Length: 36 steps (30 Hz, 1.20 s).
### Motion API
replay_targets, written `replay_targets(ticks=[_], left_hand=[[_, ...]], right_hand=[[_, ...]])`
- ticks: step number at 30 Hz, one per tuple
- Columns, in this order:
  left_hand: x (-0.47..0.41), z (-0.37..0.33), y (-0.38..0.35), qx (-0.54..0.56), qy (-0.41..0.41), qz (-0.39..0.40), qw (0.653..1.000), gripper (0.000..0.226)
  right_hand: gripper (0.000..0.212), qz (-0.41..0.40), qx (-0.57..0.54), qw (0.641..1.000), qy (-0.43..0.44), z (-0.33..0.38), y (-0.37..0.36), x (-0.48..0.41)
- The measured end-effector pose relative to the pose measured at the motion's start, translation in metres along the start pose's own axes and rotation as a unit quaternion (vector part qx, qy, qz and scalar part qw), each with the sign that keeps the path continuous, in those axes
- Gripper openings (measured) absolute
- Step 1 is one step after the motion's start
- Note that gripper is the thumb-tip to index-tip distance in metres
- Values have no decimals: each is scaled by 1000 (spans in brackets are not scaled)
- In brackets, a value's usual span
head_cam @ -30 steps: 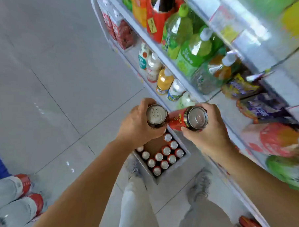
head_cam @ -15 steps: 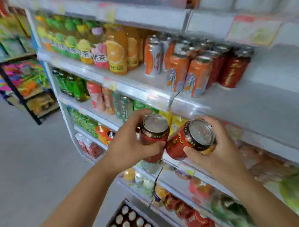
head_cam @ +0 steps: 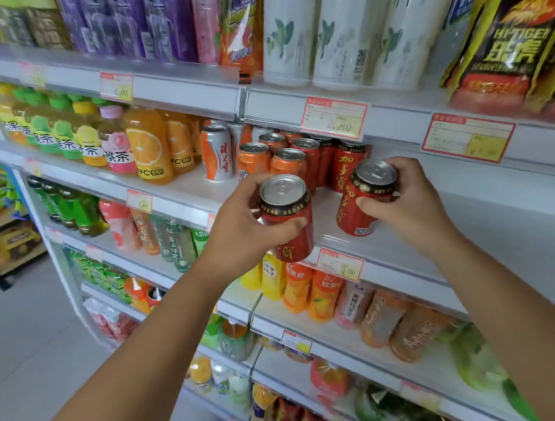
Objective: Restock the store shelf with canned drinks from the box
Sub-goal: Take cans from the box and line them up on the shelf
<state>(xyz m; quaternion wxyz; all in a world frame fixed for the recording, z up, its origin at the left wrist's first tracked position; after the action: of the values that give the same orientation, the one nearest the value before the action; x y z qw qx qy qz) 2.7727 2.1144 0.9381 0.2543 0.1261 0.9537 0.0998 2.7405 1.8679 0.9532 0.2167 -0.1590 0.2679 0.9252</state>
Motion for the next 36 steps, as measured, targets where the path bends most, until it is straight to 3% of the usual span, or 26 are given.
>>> replay_targets(ticks=[7, 10, 13, 19, 23, 29, 34, 36], left_hand=[[-17, 15, 12, -1, 29, -22, 999, 54], [-23, 20, 11, 13, 40, -28, 999, 52], [-29, 24, 9, 21, 43, -27, 998, 51], [-38, 26, 10, 20, 41, -24, 999, 52], [-41, 26, 12, 17, 36, -26, 999, 53], [-44, 29, 12, 17, 39, -11, 999, 55], [-47, 30, 9, 26, 45, -6, 999, 55], [-48, 28, 5, 34, 45, -2, 998, 54]], right_hand=[[55, 53, -39, 997, -45, -39, -22, -36], [74, 71, -27, 994, -77, -48, -32, -37], [92, 17, 15, 997, -80, -57, -32, -34], [66, -2, 25, 995, -91, -65, -40, -54], [71, 13, 27, 997, -78, -67, -50, -66], [54, -25, 7, 998, -64, -68, -54, -71], [59, -10, 28, 996, -90, -74, -59, -75], [62, -46, 74, 993, -79, -65, -49, -63]])
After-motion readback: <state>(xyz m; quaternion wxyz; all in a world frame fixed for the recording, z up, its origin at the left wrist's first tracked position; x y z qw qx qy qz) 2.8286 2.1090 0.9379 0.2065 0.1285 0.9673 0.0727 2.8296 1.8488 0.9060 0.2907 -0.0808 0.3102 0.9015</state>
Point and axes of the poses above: each hand's wrist, its own x-axis away from the middle knuckle, its own y-axis out of the back of the hand, z = x × y, the point moved 10 cm from there along -x, towards the middle knuckle, and after that the axes turned 1 degree about -x, right-handed, at the moved point
